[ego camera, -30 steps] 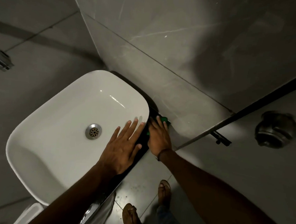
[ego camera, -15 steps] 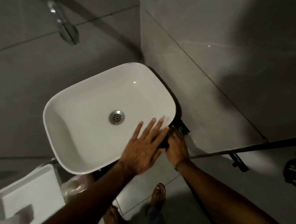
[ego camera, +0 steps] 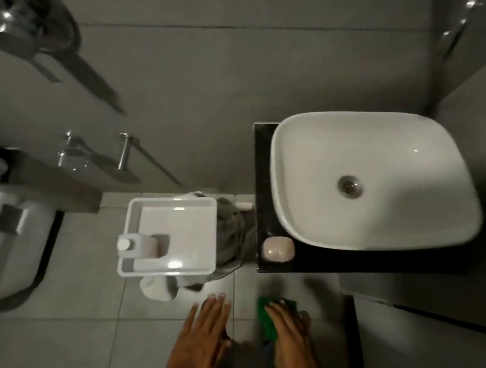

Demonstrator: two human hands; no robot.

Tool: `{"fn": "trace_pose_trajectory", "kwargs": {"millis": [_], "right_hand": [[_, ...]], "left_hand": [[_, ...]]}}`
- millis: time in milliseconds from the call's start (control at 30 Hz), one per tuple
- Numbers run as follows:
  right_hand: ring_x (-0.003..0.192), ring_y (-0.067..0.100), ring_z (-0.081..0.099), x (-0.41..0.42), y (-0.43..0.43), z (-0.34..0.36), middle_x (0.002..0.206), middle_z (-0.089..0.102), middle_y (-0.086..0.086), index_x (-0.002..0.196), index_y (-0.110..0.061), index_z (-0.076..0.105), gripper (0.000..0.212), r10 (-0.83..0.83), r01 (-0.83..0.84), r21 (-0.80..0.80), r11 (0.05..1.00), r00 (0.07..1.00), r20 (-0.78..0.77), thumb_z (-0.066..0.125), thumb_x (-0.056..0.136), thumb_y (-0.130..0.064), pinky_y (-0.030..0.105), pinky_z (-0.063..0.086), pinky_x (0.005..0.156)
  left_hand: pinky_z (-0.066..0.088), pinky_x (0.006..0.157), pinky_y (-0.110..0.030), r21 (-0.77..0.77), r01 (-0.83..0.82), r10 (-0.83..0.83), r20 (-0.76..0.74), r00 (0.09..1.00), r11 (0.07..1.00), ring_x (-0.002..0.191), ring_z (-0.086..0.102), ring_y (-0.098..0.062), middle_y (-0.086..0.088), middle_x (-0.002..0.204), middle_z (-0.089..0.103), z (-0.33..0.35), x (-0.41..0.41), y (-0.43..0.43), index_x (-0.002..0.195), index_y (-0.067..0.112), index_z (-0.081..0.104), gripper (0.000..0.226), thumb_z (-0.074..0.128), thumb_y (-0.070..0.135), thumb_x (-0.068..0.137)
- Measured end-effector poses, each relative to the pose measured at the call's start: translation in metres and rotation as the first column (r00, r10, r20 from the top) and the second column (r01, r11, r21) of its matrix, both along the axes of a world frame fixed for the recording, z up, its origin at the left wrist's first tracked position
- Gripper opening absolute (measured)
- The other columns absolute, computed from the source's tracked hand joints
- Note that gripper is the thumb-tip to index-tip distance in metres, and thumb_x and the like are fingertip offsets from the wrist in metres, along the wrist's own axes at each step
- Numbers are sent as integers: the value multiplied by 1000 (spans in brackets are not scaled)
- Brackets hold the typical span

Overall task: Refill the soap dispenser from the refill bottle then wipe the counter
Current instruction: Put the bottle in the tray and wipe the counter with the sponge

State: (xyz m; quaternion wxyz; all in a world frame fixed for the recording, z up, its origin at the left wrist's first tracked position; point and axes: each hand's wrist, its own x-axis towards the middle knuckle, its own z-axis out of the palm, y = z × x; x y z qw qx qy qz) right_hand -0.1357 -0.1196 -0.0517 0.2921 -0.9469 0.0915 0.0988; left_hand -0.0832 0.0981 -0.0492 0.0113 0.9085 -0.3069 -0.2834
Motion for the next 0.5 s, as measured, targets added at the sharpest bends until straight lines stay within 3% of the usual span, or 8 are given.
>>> {"fn": "trace_pose_trajectory", "kwargs": {"millis": [67, 167, 233, 300, 500], "right_hand": [[123, 22, 68, 20, 48, -14, 130, 72, 2, 121, -15, 77, 60, 105, -96, 105, 990, 991, -79, 76, 65, 6, 15, 4, 122], [151, 15, 37, 55, 108, -35, 159, 45, -5, 151, -24, 51, 60, 206, -202, 110, 973, 978, -20, 58, 93, -7, 17, 2, 126], [149, 17, 40, 85, 140, -49, 157, 49, -2, 149, -23, 52, 59, 226, -229, 76, 970, 973, 54, 59, 93, -7, 33, 19, 125], [145, 22, 46, 119, 161, -60, 152, 55, 2, 147, -19, 55, 66, 234, -237, 27, 971, 969, 84, 73, 85, -3, 40, 30, 121], [142, 32, 51, 202, 176, -101, 147, 60, 10, 144, -11, 58, 69, 283, -274, -156, 949, 958, 36, 84, 80, -6, 48, 29, 118]], "left_hand": [[5, 121, -42, 66, -83, 84, -12, 996, 994, 148, 49, -31, -11, 154, 54, -9, 11, 37, 144, 9, 64, 70, 46, 50, 91], [3, 122, -44, 77, -199, 201, -10, 980, 977, 141, 56, -40, -17, 154, 57, -25, 34, 69, 147, 5, 60, 72, 22, 51, 108], [8, 121, -47, 36, -245, 244, 25, 969, 969, 144, 50, -44, -20, 157, 52, -36, 51, 80, 150, 5, 56, 80, 8, 54, 109], [16, 119, -52, 25, -265, 263, 49, 964, 964, 146, 47, -44, -20, 158, 50, -44, 68, 87, 151, 6, 54, 84, 2, 56, 108], [26, 111, -58, 42, -260, 259, 22, 966, 965, 145, 50, -42, -22, 158, 50, -74, 94, 96, 150, 7, 56, 81, 15, 60, 104]]}}
